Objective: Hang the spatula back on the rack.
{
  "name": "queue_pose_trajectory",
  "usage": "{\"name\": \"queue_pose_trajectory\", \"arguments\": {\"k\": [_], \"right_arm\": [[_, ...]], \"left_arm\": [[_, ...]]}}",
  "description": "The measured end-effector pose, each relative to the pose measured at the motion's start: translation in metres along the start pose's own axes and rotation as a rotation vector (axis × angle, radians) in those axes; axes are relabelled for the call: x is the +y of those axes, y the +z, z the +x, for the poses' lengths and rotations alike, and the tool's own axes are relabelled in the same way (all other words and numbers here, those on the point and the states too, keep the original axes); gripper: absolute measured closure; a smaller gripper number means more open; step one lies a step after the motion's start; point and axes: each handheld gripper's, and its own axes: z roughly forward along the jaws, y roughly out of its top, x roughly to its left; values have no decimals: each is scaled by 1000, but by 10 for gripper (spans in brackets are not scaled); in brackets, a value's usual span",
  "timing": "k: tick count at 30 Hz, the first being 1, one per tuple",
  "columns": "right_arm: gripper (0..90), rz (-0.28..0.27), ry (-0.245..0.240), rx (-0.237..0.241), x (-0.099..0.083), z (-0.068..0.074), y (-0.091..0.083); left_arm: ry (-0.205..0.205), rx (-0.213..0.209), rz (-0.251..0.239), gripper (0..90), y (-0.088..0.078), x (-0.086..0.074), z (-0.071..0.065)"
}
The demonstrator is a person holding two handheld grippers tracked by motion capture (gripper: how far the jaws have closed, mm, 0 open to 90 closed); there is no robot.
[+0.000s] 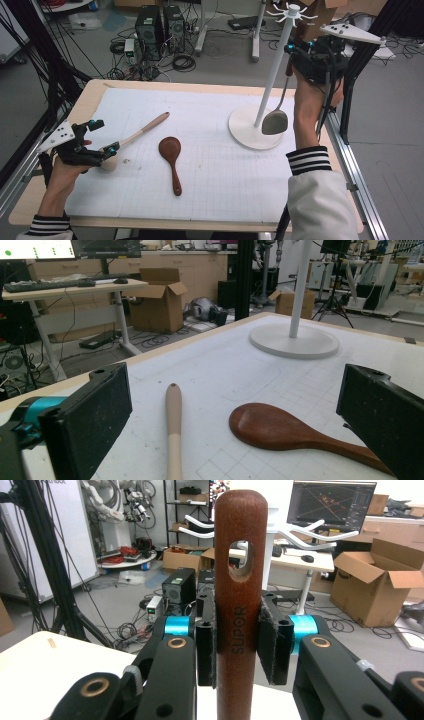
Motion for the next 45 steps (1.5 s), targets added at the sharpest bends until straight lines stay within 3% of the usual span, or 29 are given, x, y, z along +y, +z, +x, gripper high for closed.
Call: {"name": "queue_pose_trajectory", "arguments": {"k": [21, 45], "right_arm": [[731, 31, -20, -52, 5, -1, 11], [731, 29, -23, -42, 8, 6, 13]], "left_arm": [[2, 4, -9, 17, 1, 0, -1], [1, -1, -6, 17, 2, 0, -2]]}}
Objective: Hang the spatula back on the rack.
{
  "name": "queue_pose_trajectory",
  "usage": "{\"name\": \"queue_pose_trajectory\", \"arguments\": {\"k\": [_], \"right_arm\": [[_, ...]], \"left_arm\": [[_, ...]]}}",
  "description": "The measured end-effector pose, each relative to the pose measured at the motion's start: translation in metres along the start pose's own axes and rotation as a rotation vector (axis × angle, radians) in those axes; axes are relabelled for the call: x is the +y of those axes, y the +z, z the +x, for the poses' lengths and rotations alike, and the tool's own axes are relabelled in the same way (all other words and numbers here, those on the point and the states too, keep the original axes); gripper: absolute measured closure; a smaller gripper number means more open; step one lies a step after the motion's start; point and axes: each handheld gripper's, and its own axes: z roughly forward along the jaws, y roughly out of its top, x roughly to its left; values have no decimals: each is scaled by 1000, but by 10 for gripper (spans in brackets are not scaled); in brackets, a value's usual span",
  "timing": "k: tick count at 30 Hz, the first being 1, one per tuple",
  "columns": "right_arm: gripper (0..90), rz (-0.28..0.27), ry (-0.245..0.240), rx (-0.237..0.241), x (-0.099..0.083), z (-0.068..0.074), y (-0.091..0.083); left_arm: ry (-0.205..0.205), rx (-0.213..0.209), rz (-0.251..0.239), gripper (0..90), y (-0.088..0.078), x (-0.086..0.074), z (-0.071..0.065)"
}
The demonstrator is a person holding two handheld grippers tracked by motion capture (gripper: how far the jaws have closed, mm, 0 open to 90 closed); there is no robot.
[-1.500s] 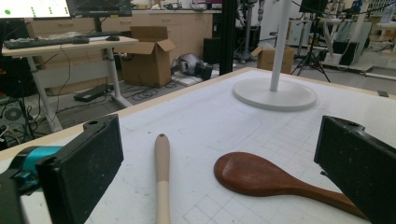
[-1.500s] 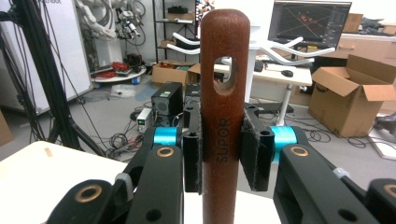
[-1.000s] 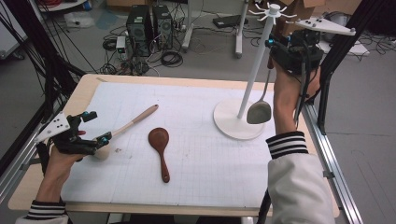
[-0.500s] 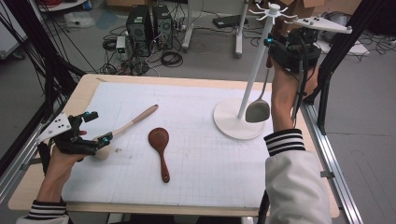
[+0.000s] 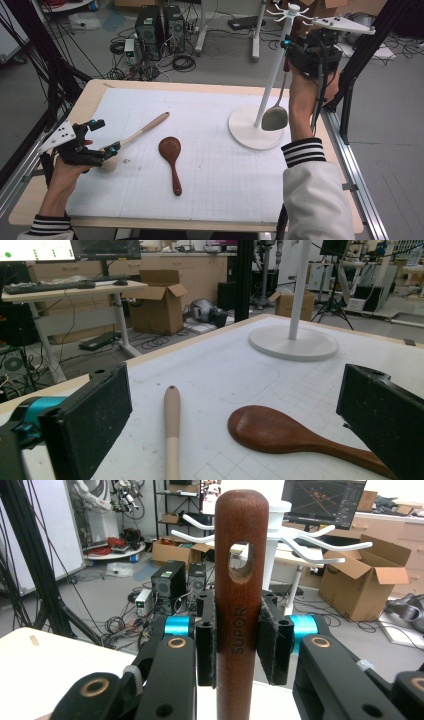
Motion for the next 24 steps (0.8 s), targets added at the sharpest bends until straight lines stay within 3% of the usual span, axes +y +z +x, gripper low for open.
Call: {"name": "queue_pose_trajectory", "arguments": {"k": [24], "right_arm": [[731, 27, 1, -40, 2, 6, 8]], "left_arm": [[0, -14, 0, 17, 3, 0, -2]]}}
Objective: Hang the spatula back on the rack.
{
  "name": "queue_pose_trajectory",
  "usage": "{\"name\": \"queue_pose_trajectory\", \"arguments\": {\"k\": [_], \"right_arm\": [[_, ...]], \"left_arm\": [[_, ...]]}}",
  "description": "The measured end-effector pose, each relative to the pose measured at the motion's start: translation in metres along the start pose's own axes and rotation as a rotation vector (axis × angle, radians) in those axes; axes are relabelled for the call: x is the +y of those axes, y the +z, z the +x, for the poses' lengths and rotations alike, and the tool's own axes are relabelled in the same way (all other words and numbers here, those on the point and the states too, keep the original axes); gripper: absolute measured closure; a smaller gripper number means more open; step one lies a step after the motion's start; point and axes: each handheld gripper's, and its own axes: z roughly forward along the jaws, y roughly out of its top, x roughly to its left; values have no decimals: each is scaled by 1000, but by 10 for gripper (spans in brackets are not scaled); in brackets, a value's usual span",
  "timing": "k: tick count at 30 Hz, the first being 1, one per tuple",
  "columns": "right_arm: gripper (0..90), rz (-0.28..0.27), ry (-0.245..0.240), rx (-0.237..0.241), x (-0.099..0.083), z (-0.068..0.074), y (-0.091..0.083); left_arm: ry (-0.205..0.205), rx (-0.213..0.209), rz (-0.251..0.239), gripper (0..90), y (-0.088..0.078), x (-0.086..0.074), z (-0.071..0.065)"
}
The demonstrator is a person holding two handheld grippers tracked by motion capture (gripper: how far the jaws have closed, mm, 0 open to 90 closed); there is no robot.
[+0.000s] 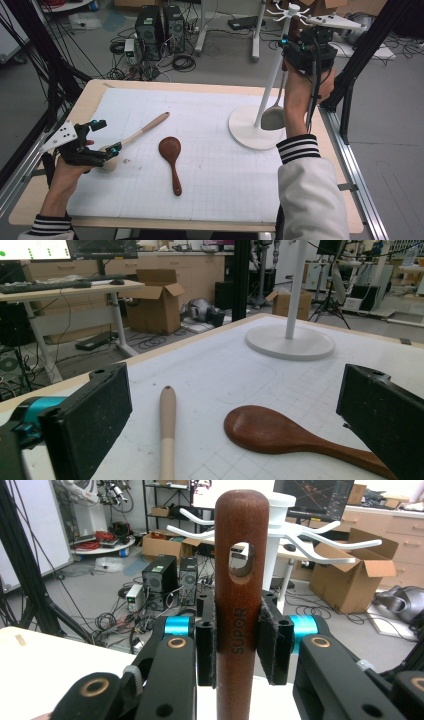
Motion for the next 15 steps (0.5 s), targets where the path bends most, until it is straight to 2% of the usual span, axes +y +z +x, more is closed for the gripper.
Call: {"name": "queue_pose_trajectory", "arguments": {"k": [15], "right_arm": [[731, 16, 18, 1, -2, -3, 5]], "left_arm": [[-1, 1, 0, 17, 0, 0, 0]]}}
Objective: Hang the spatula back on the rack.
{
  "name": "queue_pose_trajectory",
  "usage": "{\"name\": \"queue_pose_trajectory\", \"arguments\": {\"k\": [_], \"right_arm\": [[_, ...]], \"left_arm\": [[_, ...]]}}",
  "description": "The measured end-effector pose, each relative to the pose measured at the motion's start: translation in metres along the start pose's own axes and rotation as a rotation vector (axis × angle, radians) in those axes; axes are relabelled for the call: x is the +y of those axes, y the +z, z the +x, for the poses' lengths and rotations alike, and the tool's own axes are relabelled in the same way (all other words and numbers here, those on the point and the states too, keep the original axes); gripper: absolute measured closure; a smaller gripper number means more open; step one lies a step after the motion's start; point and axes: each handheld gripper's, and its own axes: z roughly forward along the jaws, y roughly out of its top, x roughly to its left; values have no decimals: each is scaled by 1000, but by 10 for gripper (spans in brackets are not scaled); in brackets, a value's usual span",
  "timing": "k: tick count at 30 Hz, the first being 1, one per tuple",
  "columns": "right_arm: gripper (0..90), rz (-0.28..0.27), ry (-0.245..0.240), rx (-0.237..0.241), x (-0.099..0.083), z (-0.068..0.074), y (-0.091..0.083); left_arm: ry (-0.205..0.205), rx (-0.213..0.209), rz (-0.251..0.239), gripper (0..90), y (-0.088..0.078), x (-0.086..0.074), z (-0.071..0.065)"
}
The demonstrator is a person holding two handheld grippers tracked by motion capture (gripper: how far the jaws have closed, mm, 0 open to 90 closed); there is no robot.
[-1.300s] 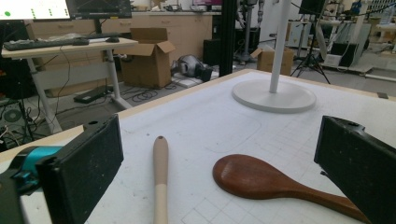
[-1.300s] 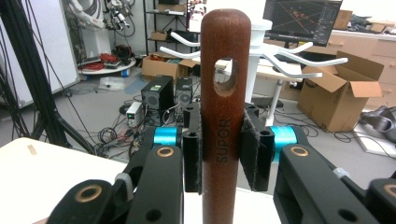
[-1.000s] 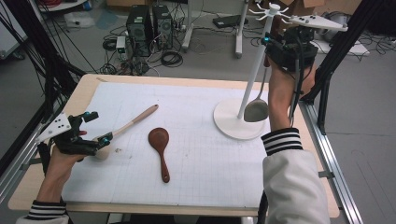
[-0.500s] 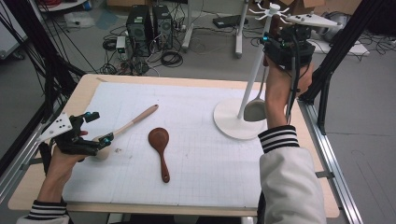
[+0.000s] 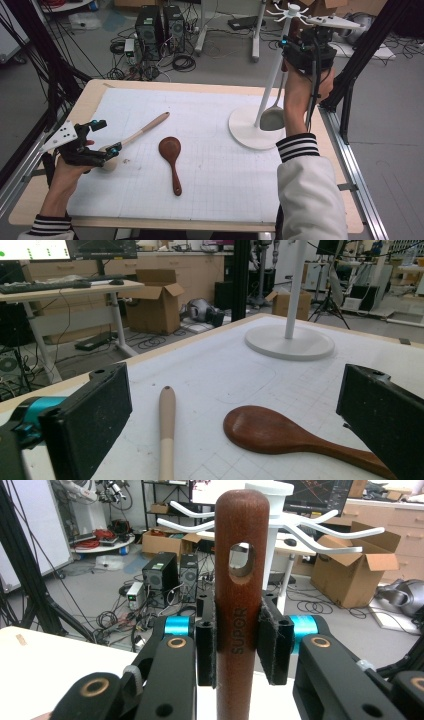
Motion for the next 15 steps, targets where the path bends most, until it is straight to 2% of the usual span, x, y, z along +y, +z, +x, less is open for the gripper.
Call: {"name": "queue_pose_trajectory", "arguments": {"k": [15], "right_arm": [[731, 9, 16, 3, -1, -5, 1]], "left_arm": [[4, -7, 2, 17, 1, 1, -2]]}}
